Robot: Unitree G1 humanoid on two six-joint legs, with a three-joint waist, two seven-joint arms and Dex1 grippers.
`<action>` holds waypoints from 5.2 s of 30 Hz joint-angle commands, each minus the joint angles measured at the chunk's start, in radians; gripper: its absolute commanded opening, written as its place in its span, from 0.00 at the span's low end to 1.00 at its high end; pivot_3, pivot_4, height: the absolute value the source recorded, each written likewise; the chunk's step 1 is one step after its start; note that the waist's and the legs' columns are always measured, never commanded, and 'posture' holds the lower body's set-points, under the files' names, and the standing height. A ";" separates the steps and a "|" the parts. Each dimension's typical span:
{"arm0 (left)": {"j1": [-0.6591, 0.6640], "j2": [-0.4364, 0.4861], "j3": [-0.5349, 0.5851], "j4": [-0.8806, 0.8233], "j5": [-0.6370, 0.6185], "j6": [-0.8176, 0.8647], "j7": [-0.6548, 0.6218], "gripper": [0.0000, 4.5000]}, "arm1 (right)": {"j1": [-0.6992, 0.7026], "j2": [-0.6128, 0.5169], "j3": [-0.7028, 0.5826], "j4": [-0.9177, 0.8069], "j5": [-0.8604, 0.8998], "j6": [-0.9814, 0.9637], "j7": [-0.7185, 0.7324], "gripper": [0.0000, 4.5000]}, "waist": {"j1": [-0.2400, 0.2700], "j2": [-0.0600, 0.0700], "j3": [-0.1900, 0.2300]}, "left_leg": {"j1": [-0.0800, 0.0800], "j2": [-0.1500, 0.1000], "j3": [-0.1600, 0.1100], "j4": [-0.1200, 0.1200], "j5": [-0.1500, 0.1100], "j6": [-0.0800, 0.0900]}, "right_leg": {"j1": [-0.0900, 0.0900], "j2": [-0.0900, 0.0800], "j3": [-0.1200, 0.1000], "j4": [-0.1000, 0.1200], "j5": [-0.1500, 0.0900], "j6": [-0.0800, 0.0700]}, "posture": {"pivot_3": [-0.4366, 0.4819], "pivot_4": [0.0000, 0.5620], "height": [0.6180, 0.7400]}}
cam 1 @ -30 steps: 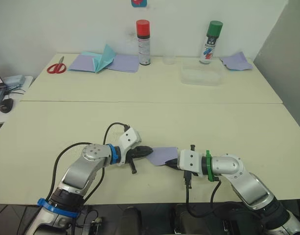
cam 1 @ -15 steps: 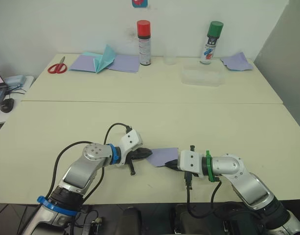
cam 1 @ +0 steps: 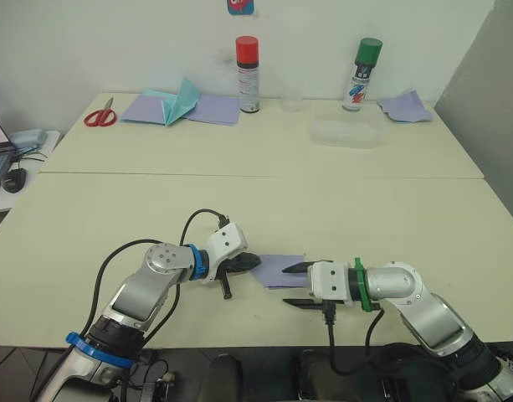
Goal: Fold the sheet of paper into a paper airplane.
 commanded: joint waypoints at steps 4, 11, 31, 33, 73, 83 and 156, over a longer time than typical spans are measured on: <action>0.014 0.005 -0.035 0.052 0.035 -0.007 -0.015 0.00 | -0.027 -0.001 -0.025 0.103 -0.030 -0.213 -0.028 0.61 | 0.000 0.000 0.000 | 0.001 0.000 0.001 0.000 0.000 0.000 | 0.000 0.000 0.000 0.000 0.000 0.000 | 0.48 0.27 1.00; 0.023 0.020 -0.038 0.057 0.040 -0.028 -0.031 0.00 | -0.007 -0.007 -0.056 0.136 0.021 -0.366 -0.016 0.53 | 0.000 0.000 0.000 | 0.001 0.000 0.001 0.000 0.000 0.000 | 0.001 0.000 0.000 0.000 0.000 0.000 | 0.48 0.27 1.00; 0.010 0.016 -0.029 0.073 0.044 -0.032 -0.027 0.00 | 0.001 0.005 -0.038 0.221 -0.038 -0.475 -0.034 0.38 | 0.000 0.000 0.000 | 0.006 0.000 -0.001 0.000 0.000 0.000 | 0.008 0.000 0.001 0.000 0.000 0.000 | 0.48 0.27 1.00; 0.010 0.016 -0.028 0.071 0.043 -0.031 -0.027 0.00 | -0.005 0.014 -0.037 0.243 -0.054 -0.488 -0.047 0.38 | 0.000 0.000 0.000 | 0.007 0.000 -0.001 0.000 0.000 0.000 | 0.008 0.000 0.001 0.000 0.000 0.000 | 0.48 0.27 1.00; -0.002 0.008 -0.040 0.091 0.055 -0.024 -0.030 0.00 | -0.071 0.098 -0.011 0.238 -0.005 -0.311 -0.016 0.02 | 0.000 0.001 0.000 | 0.010 0.001 -0.003 0.000 0.000 0.000 | 0.012 0.000 0.000 0.000 -0.001 -0.002 | 0.48 0.27 1.00; 0.000 0.006 -0.042 0.091 0.055 -0.025 -0.029 0.00 | -0.086 0.095 -0.013 0.157 0.073 -0.143 0.042 0.10 | 0.000 0.001 0.000 | 0.009 0.002 -0.003 0.000 0.000 0.000 | 0.012 -0.002 0.000 -0.001 -0.002 -0.003 | 0.48 0.27 1.00; 0.003 0.012 -0.051 0.087 0.063 -0.014 -0.032 0.00 | -0.067 0.138 -0.011 0.193 -0.020 -0.171 -0.072 0.01 | 0.000 0.001 0.000 | 0.010 0.002 -0.004 -0.001 0.000 0.000 | 0.012 -0.003 -0.001 -0.001 -0.005 -0.008 | 0.48 0.27 1.00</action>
